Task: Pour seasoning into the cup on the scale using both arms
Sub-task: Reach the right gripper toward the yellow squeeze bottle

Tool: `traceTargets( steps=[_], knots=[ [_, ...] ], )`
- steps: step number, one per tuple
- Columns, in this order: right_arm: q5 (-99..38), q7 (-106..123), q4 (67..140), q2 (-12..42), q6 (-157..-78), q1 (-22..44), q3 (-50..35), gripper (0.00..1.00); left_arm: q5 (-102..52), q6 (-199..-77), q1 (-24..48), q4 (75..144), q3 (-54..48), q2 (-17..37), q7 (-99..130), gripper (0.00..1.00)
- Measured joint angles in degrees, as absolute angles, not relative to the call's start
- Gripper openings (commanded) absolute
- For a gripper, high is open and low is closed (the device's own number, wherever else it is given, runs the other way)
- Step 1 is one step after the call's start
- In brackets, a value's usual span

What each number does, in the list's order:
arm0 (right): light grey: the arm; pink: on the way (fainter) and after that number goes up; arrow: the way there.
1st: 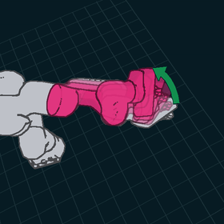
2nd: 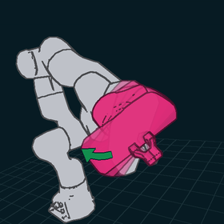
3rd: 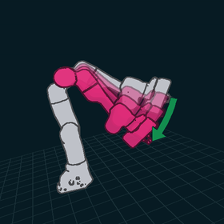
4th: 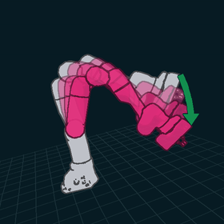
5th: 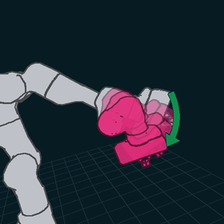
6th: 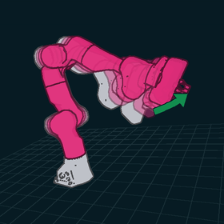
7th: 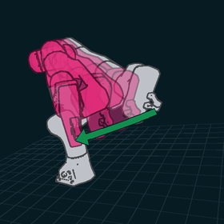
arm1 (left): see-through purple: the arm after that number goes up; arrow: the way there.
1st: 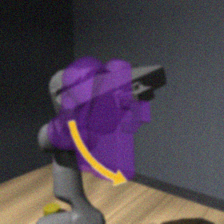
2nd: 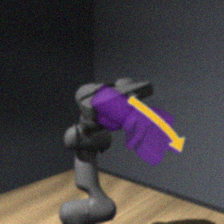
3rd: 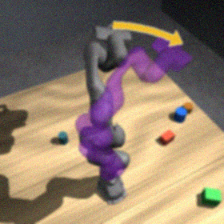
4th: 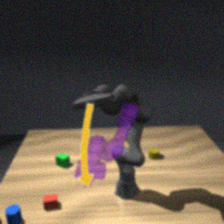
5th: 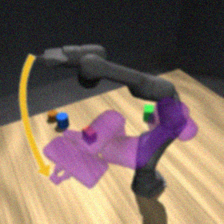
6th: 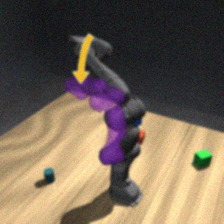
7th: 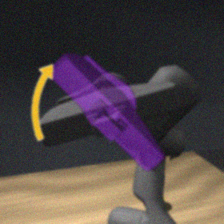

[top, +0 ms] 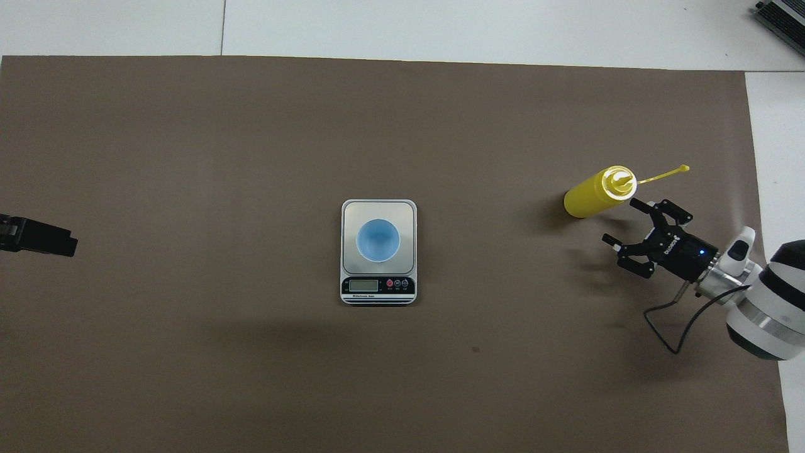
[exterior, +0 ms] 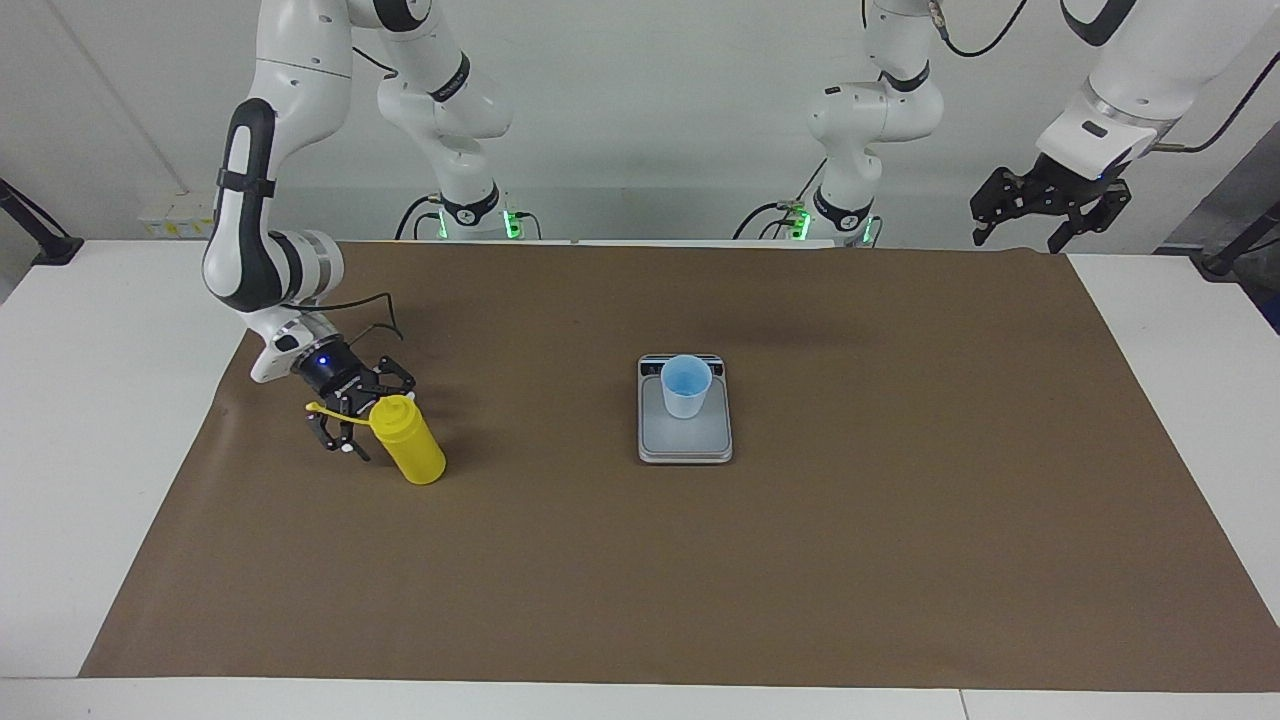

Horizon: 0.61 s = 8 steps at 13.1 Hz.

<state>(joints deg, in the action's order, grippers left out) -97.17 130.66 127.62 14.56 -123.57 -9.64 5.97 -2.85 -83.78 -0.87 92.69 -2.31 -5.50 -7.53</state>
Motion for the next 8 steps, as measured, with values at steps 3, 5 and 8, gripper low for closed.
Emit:
traceTargets(
  steps=[3,5,8],
  knots=[
    [-100.0,129.3,126.9,15.2,-125.2,-7.7,5.6,1.00,-3.8,-84.1,-1.1,92.7,-2.5,-5.5,-6.8,1.00],
    [-100.8,129.0,126.8,15.6,-126.4,-5.9,5.4,1.00,-3.9,-84.0,-1.1,92.7,-3.2,-5.5,-6.8,1.00],
    [-101.1,129.0,126.5,15.7,-126.6,-4.8,5.3,1.00,-3.9,-83.7,-1.1,92.7,-4.7,-5.6,-6.2,1.00]
  ],
)
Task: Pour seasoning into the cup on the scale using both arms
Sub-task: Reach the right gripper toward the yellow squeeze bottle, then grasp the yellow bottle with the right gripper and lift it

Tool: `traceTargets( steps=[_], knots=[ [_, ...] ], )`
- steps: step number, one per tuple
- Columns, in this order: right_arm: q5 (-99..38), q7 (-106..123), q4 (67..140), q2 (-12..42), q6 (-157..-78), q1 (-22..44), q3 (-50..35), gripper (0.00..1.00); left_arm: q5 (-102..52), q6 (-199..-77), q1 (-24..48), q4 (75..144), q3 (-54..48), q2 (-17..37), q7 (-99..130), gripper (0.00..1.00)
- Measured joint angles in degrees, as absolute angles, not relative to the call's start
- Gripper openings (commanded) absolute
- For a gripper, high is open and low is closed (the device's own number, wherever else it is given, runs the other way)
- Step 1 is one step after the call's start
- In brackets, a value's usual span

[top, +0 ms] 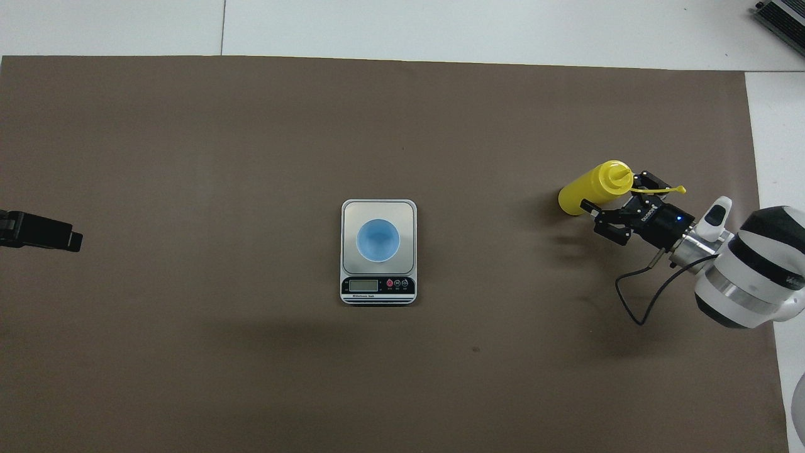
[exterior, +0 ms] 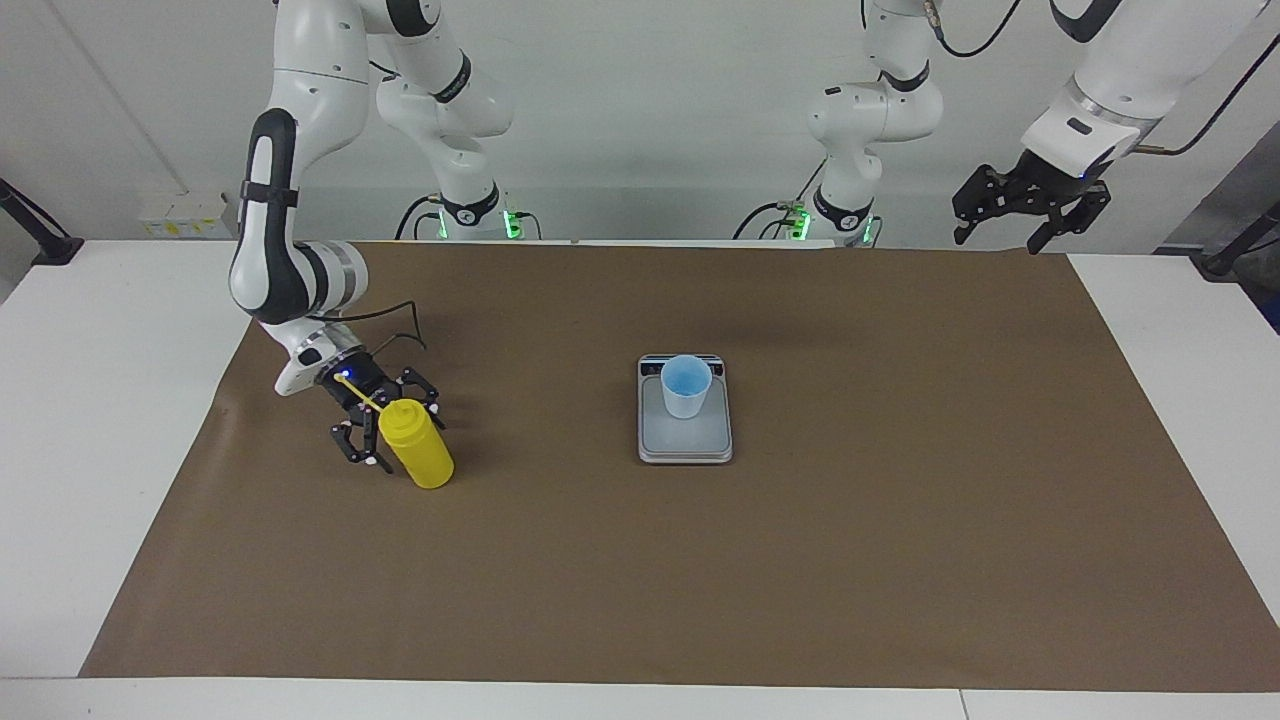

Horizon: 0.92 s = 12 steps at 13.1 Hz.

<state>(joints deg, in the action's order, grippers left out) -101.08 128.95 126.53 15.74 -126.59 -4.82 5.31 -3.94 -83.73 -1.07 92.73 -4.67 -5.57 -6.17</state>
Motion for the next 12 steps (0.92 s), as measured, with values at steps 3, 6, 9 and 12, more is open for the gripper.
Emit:
traceTargets(
  steps=[3,6,9,12],
  knots=[
    [-101.1,128.2,125.8,15.7,-127.0,-4.5,5.3,1.00,-3.9,-83.7,-1.1,92.7,-4.1,-5.6,-6.1,1.00],
    [-101.1,126.4,124.9,15.8,-127.2,-4.2,5.3,1.00,-3.9,-83.6,-1.1,92.7,-4.2,-5.6,-6.1,1.00],
    [-101.1,125.9,124.4,15.8,-129.4,-3.1,5.3,1.00,-3.9,-83.6,-1.1,92.7,-4.1,-5.6,-6.1,1.00],
    [-101.1,125.9,124.1,15.7,-130.9,-2.0,5.3,1.00,-3.9,-83.6,-1.1,92.7,-4.1,-5.6,-6.1,1.00]
  ],
)
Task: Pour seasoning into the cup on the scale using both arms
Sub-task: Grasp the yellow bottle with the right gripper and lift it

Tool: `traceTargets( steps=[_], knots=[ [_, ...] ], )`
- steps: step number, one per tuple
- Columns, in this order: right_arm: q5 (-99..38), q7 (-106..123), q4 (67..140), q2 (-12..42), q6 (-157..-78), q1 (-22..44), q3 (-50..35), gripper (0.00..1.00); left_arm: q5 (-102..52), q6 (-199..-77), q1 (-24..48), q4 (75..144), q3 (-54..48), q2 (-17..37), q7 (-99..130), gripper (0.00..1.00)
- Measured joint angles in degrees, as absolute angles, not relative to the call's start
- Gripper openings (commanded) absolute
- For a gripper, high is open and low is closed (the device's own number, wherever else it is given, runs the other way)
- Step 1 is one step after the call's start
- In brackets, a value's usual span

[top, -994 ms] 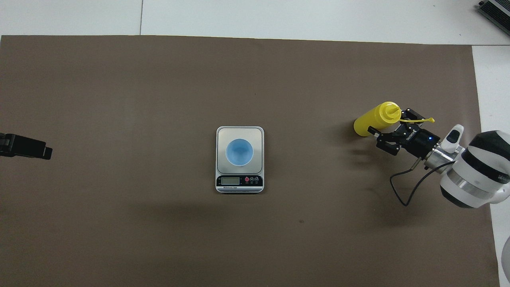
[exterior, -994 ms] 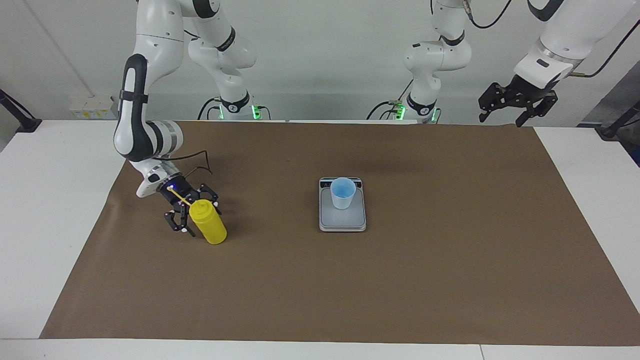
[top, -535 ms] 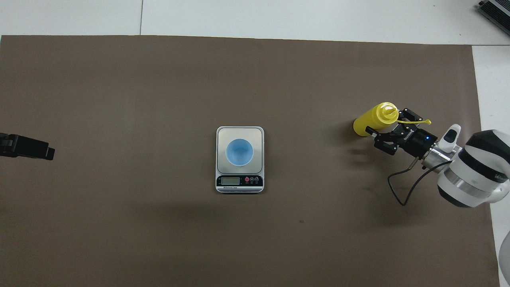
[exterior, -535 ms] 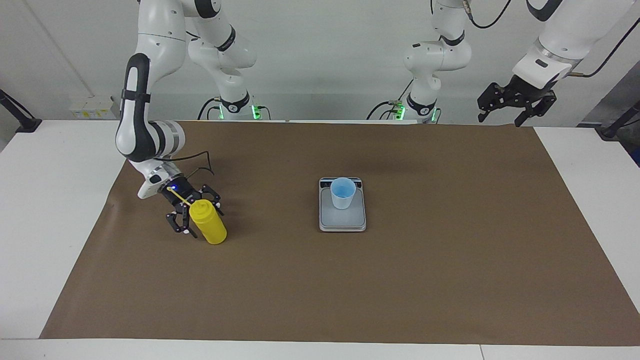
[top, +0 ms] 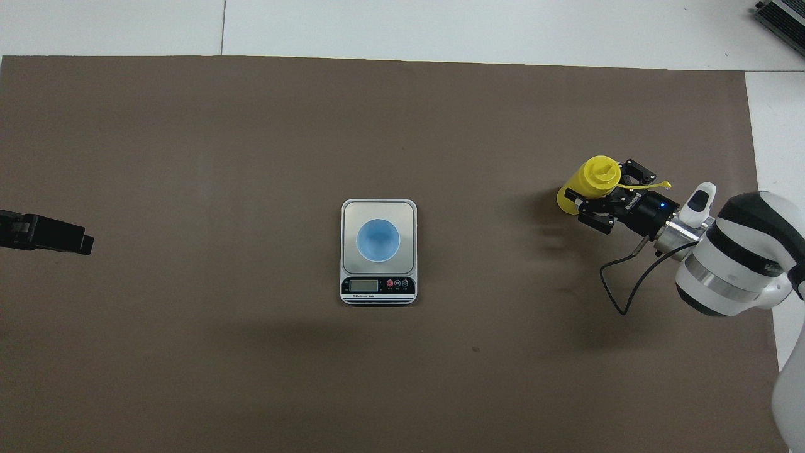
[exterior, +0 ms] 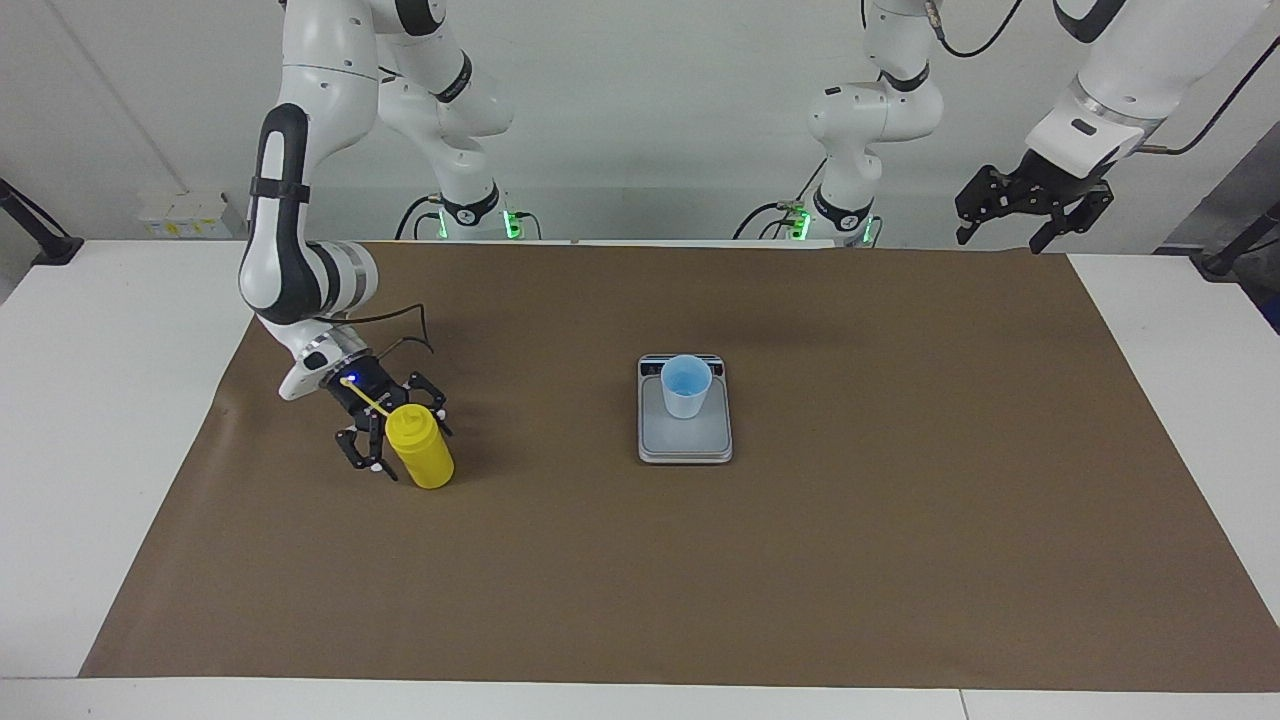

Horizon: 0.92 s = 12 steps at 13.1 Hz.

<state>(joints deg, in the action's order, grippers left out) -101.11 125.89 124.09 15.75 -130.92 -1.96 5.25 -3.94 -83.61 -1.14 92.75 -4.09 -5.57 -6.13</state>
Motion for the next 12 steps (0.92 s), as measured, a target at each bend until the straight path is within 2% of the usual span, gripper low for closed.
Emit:
traceTargets(
  steps=[3,5,6,12],
  knots=[
    [-101.1,125.9,123.8,15.6,-132.2,-1.1,5.2,0.33,-3.9,-83.6,-1.1,92.7,-4.1,-5.6,-6.1,1.00],
    [-101.1,125.9,123.7,15.2,-134.1,-0.3,5.2,0.08,-3.9,-83.6,-1.1,92.7,-4.1,-5.6,-6.1,1.00],
    [-101.1,125.9,123.6,15.0,-134.9,0.3,5.2,0.00,-3.9,-83.6,-1.1,92.7,-4.1,-5.6,-6.1,1.00],
    [-101.0,118.6,123.3,11.0,-142.8,4.8,5.2,0.00,-3.9,-83.6,-1.1,92.7,-4.1,-5.6,-6.1,1.00]
  ],
)
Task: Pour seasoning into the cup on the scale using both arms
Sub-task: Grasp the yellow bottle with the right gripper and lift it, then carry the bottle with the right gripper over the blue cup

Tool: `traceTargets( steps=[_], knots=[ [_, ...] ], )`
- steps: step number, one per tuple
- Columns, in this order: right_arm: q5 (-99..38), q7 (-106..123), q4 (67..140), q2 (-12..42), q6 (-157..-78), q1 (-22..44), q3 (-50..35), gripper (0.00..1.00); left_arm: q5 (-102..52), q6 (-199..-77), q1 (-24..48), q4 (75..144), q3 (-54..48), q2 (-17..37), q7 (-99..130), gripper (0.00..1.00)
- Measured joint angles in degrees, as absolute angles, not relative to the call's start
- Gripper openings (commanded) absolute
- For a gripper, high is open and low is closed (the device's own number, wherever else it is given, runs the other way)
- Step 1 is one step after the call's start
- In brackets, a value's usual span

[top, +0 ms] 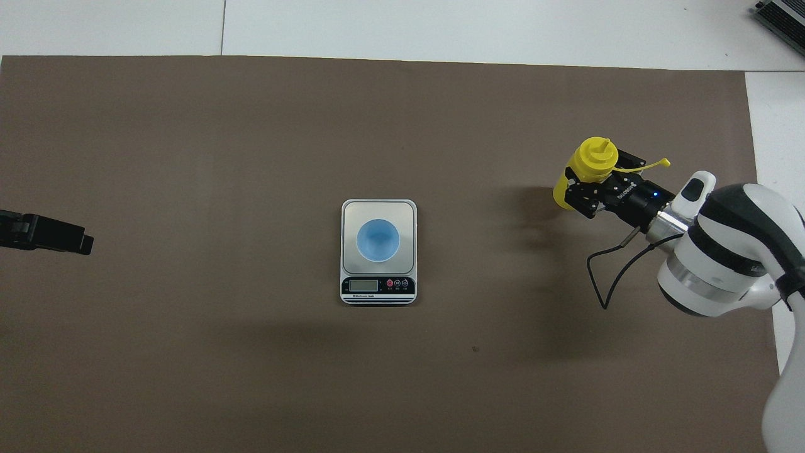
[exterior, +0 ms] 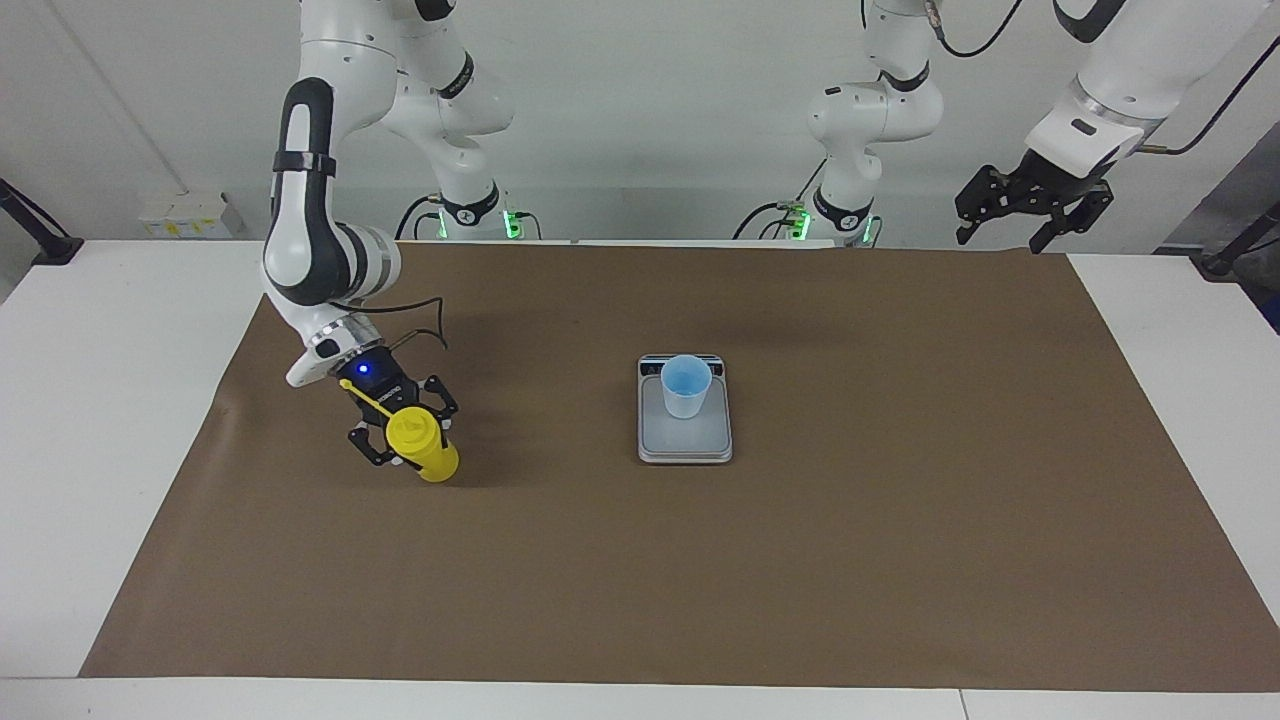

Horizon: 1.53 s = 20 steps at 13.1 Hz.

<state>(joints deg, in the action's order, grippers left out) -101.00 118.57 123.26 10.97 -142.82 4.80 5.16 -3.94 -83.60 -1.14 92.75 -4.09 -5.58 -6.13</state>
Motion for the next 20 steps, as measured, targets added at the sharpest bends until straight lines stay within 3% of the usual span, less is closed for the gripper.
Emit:
traceTargets(
  steps=[4,13,17,20],
  knots=[
    [-88.4,106.0,121.4,8.5,-147.4,8.8,5.1,0.00,-3.9,-83.6,-1.1,92.7,-4.1,-5.6,-6.1,1.00],
    [-44.0,74.8,115.8,6.0,-147.3,13.1,4.8,0.00,-3.9,-83.6,-1.1,92.7,-4.1,-5.6,-6.1,1.00],
    [-36.2,67.7,115.1,6.0,-145.7,16.5,4.7,0.00,-3.9,-83.6,-1.1,92.7,-4.1,-5.6,-6.1,1.00],
    [-22.7,63.3,113.3,6.0,-143.4,19.0,4.7,0.00,-3.9,-83.6,-1.1,92.7,-4.1,-5.6,-6.1,1.00]
  ],
)
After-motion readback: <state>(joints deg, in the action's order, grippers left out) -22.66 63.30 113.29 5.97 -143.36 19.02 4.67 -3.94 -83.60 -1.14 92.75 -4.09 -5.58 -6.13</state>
